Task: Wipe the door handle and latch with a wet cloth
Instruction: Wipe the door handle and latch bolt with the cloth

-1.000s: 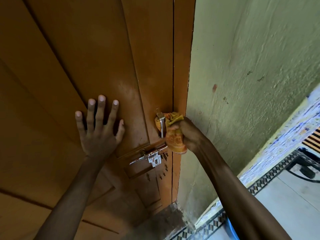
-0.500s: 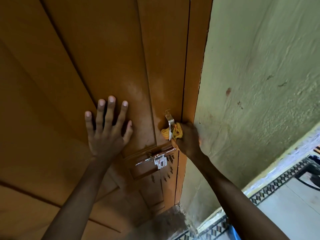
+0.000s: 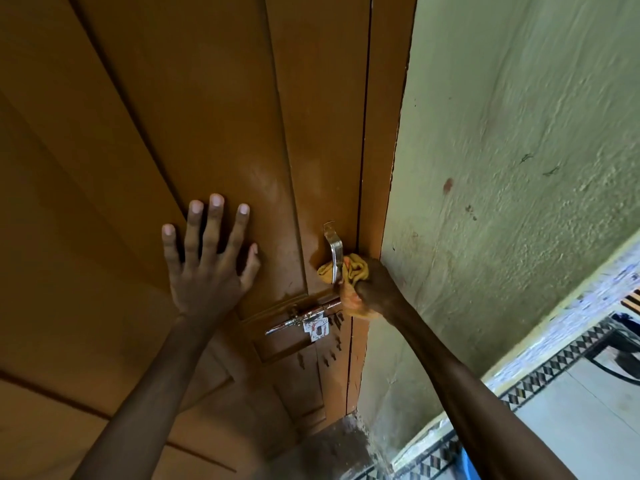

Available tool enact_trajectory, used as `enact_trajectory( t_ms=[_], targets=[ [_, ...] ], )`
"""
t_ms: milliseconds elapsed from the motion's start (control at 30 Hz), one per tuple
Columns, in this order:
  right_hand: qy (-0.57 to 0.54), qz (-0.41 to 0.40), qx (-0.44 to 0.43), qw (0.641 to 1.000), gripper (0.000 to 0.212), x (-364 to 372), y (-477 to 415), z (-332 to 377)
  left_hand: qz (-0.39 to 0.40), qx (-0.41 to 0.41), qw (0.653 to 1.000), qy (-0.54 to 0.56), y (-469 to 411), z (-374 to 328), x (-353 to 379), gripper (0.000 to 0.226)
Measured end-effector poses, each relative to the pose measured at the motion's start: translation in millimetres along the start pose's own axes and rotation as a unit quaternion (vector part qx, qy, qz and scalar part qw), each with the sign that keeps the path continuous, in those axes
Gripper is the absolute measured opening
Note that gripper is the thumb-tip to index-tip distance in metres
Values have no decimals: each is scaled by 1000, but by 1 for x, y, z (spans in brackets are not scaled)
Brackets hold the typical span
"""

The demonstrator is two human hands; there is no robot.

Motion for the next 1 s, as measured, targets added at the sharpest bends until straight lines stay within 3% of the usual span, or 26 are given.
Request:
enact_trajectory(
  t_ms=[67, 133, 267, 300, 333, 400, 433, 500, 567, 633, 700, 767, 800, 867, 933, 1000],
  targets=[
    [163, 11, -67, 984, 34, -1, -4, 8, 0, 1, 1000, -3, 0, 0, 0, 71],
    [316, 23, -87, 945, 39, 0, -5, 17, 2, 2, 1000, -5, 0, 1, 0, 71],
    [448, -47, -122, 884, 30, -7, 0, 36, 2, 0, 1000, -3, 0, 0, -1, 71],
    [442, -75, -134, 884, 26, -9, 0, 40, 3, 0, 1000, -2, 0, 0, -1, 71],
    [390, -101, -124, 907, 23, -11, -1, 35, 4, 1, 1000, 0, 0, 0, -1, 71],
    [124, -88, -8, 988, 17, -8, -3, 14, 5, 2, 1000, 1, 0, 0, 0, 72],
    [3, -72, 41, 997, 14, -2, -4, 3, 5, 2, 1000, 0, 0, 0, 1, 73],
    [-39, -38, 55, 997, 13, 2, -2, -3, 6, 2, 1000, -1, 0, 0, 1, 73],
    [51, -21, 13, 998, 27, 1, -3, -5, 5, 2, 1000, -3, 0, 0, 1, 72],
    [236, -14, -41, 971, 37, -1, -2, 3, 10, 2, 1000, 3, -1, 0, 0, 71],
    [385, -41, -60, 920, 34, -2, 2, 17, 11, 1, 1000, 7, -1, 0, -1, 71],
    [425, -83, -58, 899, 24, -4, 4, 29, 16, 0, 1000, 5, 0, 0, 0, 70],
    [395, -105, -44, 912, 19, -6, 5, 29, 16, 0, 1000, 4, 0, 1, -1, 70],
    [178, -137, 65, 972, 18, -13, 6, 22, 19, 2, 1000, 3, 0, 0, -1, 70],
    [-55, -121, 187, 973, 16, -11, 1, 17, 18, 2, 1000, 3, 0, 1, -1, 70],
    [-111, -72, 231, 964, 20, -18, -2, 28, 11, 4, 1000, 1, -1, 0, -1, 70]
  ],
)
Point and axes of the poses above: each hand's wrist, its own y-axis away from the middle knuckle, its own x-axis out of the palm, z = x × y, the point moved 7 cm from there along -y, towards the middle knuckle, and after that the axes turned 15 degrees about -x, right-handed, at the moved point
